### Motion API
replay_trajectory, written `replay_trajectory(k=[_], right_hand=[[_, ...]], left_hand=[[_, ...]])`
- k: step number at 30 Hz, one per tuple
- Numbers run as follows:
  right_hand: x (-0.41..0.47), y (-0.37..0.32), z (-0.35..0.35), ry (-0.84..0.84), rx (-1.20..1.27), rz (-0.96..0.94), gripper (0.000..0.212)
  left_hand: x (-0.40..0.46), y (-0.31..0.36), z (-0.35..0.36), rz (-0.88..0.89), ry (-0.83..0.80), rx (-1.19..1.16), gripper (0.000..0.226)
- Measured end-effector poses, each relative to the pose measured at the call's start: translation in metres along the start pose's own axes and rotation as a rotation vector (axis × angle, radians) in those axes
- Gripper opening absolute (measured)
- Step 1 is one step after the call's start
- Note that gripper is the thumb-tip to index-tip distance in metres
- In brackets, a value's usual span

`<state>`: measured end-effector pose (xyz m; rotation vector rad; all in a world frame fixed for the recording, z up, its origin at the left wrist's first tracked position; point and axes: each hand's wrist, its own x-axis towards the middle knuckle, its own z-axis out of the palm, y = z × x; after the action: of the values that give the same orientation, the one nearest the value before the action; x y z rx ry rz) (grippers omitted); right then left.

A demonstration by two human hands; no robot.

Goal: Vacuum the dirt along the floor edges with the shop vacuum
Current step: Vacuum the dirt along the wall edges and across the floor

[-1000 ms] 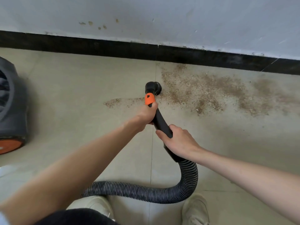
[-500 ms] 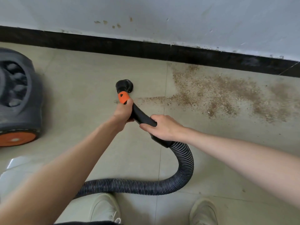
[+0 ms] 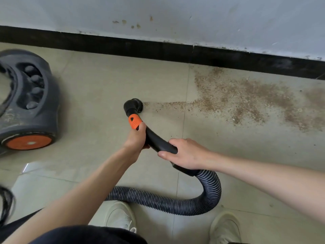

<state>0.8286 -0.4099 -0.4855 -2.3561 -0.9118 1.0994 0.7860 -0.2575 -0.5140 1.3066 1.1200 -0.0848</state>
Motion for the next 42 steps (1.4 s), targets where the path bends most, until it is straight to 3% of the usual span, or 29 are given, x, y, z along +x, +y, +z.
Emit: replay_trajectory(k=[6,13,21,29,35,42], right_hand=[[-0.022,0.014,0.003,0.041,0.096,0.061,0.043],[-0.055,0.029,0.035,-0.025,0.070,0.092,0.037],[-0.021,0.023,0.009,0.117,0.054,0.108,0.043],[-0.067,0.025,0.043,-0.068,0.035,0.171,0.040],[-0.038,0.030,0.018,0.051,0.141,0.174,0.044],[-0.031,0.020,0.018,0.008,0.178,0.190,0.044]], left_hand=[[-0.010,-0.002,0.024,-0.002,-0.019,0.068,0.028],[-0.042,-0.036,0.029,0.000,0.006,0.187,0.029],[-0.002,0.006,0.043,0.025,-0.080,0.119,0.024],[-0.033,-0.045,0.044,0.018,-0.110,0.244,0.025],[-0.011,-0.006,0.061,0.057,-0.133,0.230,0.022],[-0.012,-0.009,0.052,0.001,-0.209,0.189,0.024]])
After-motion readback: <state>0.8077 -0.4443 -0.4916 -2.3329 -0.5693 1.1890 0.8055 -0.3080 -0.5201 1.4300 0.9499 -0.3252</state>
